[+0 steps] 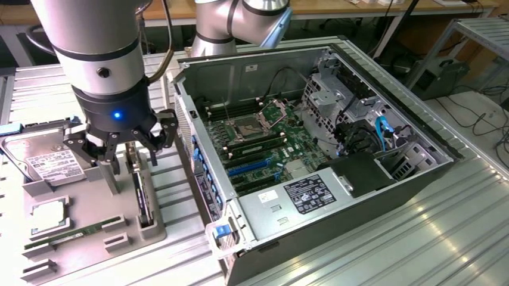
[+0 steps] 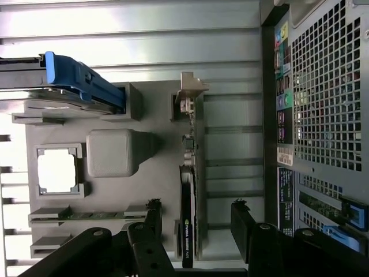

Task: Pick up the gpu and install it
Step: 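Pick up the gpu and move the gpu toward the slot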

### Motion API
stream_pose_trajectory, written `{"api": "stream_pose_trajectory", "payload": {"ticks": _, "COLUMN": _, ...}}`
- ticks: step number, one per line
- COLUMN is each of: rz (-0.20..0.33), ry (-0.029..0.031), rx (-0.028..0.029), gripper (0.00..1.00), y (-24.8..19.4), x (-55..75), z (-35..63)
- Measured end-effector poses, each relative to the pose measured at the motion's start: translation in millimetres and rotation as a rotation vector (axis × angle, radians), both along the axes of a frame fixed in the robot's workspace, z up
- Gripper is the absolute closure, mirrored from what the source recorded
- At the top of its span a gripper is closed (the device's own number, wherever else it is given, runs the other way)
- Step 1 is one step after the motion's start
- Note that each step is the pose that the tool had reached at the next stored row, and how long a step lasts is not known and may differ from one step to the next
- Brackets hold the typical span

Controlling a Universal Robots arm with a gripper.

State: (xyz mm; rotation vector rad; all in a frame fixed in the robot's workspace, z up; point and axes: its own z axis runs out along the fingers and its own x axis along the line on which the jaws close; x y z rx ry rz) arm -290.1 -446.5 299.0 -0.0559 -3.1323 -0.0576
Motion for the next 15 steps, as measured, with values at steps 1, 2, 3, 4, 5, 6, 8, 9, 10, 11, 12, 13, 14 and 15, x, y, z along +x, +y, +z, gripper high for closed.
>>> {"api": "stream_pose_trajectory", "payload": {"ticks": 1, "rz": 0.0, "ry": 0.0, "rx": -0.0001, "gripper": 0.4, "y": 0.0, "x": 0.0, "z": -1.1}}
{"api": "stream_pose_trajectory", "payload": {"ticks": 2, "rz": 0.0, "ry": 0.0001, "rx": -0.0002, "gripper": 0.4, "y": 0.0, "x": 0.0, "z": -2.0}}
{"api": "stream_pose_trajectory", "payload": {"ticks": 3, "rz": 0.0, "ry": 0.0, "rx": -0.0003, "gripper": 0.4, "y": 0.0, "x": 0.0, "z": -3.0}}
{"api": "stream_pose_trajectory", "payload": {"ticks": 4, "rz": 0.0, "ry": 0.0001, "rx": -0.0003, "gripper": 0.4, "y": 0.0, "x": 0.0, "z": -3.9}}
{"api": "stream_pose_trajectory", "payload": {"ticks": 5, "rz": 0.0, "ry": 0.0, "rx": -0.0003, "gripper": 0.4, "y": 0.0, "x": 0.0, "z": -5.3}}
{"api": "stream_pose_trajectory", "payload": {"ticks": 6, "rz": 0.0, "ry": 0.0, "rx": -0.0003, "gripper": 0.4, "y": 0.0, "x": 0.0, "z": -6.3}}
{"api": "stream_pose_trajectory", "payload": {"ticks": 8, "rz": 0.0, "ry": 0.0001, "rx": -0.0003, "gripper": 0.4, "y": 0.0, "x": 0.0, "z": -8.6}}
{"api": "stream_pose_trajectory", "payload": {"ticks": 9, "rz": 0.0, "ry": 0.0001, "rx": -0.0004, "gripper": 0.4, "y": 0.0, "x": 0.0, "z": -10.1}}
{"api": "stream_pose_trajectory", "payload": {"ticks": 10, "rz": 0.0, "ry": 0.0001, "rx": -0.0004, "gripper": 0.4, "y": 0.0, "x": 0.0, "z": -11.5}}
{"api": "stream_pose_trajectory", "payload": {"ticks": 11, "rz": 0.0, "ry": 0.0001, "rx": -0.0004, "gripper": 0.4, "y": 0.0, "x": 0.0, "z": -13.1}}
{"api": "stream_pose_trajectory", "payload": {"ticks": 12, "rz": 0.0, "ry": 0.0001, "rx": -0.0005, "gripper": 0.4, "y": 0.0, "x": 0.0, "z": -14.3}}
{"api": "stream_pose_trajectory", "payload": {"ticks": 13, "rz": 0.0, "ry": 0.0003, "rx": -0.0007, "gripper": 0.4, "y": 0.0, "x": 0.0, "z": -15.7}}
{"api": "stream_pose_trajectory", "payload": {"ticks": 14, "rz": 0.0, "ry": 0.0005, "rx": -0.0008, "gripper": 0.4, "y": -0.1, "x": -0.1, "z": -17.1}}
{"api": "stream_pose_trajectory", "payload": {"ticks": 15, "rz": 0.0, "ry": 0.0008, "rx": -0.0011, "gripper": 0.4, "y": -0.1, "x": -0.1, "z": -18.5}}
